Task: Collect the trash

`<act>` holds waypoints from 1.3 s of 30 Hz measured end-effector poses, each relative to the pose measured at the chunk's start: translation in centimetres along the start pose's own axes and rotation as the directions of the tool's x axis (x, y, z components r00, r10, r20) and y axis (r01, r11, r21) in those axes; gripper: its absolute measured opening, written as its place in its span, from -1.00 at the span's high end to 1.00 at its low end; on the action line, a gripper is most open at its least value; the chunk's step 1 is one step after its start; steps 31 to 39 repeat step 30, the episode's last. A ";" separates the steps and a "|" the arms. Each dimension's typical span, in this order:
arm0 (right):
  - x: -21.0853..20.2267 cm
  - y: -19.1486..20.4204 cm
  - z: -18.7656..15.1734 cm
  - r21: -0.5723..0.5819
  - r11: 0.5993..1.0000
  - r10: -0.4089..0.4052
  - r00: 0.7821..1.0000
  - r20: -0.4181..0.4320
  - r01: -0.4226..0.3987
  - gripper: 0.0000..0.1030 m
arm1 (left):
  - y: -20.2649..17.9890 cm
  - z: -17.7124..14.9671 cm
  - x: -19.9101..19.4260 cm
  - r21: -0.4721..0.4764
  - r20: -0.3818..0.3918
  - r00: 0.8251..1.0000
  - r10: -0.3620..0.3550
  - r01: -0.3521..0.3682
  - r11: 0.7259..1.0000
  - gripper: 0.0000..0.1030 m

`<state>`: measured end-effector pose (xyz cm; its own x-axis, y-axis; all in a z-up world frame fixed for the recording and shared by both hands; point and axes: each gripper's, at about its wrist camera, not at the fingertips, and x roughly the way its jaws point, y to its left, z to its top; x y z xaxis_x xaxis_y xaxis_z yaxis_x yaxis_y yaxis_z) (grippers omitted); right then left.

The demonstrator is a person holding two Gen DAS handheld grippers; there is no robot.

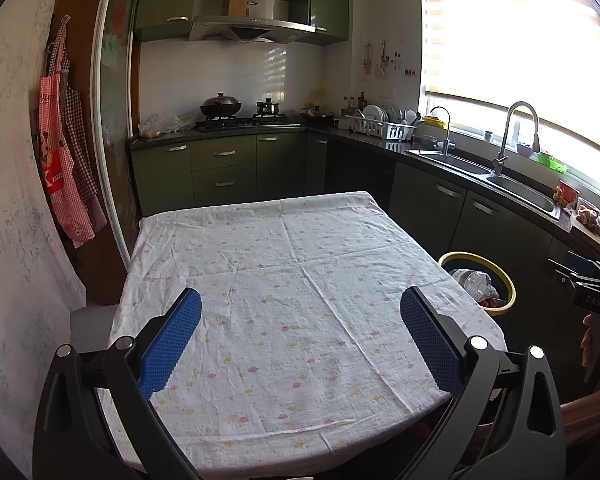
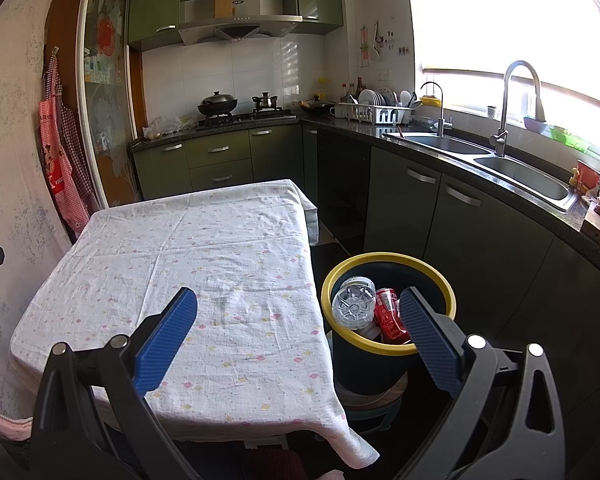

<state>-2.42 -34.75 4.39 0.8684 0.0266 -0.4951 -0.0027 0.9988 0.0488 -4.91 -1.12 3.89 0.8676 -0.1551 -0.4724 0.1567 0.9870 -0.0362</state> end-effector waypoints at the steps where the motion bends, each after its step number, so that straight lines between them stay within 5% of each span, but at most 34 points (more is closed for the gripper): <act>1: 0.0 0.0 0.0 0.000 1.000 0.000 1.000 0.000 0.000 -0.87 | 0.0 0.0 0.0 0.001 0.000 1.000 -0.001 0.001 1.000 -0.91; 16: 0.5 0.2 -0.7 0.001 1.000 0.001 1.000 -0.009 -0.001 -0.87 | 0.1 0.3 0.3 -0.008 -0.004 1.000 -0.024 0.024 1.000 -0.91; 21: 1.1 0.2 -0.4 -0.010 1.000 0.005 1.000 -0.017 -0.005 -0.87 | 0.1 0.7 0.2 0.013 0.058 0.998 -0.027 0.026 1.000 -0.91; 30: 6.4 3.6 3.3 -0.074 0.992 0.098 0.994 -0.042 -0.101 -0.87 | 3.7 2.9 9.3 -0.051 -0.101 0.994 0.028 -0.033 0.998 -0.91; 39: 6.4 3.6 3.3 -0.074 0.992 0.098 0.994 -0.042 -0.101 -0.87 | 3.7 2.9 9.3 -0.051 -0.101 0.994 0.028 -0.033 0.998 -0.91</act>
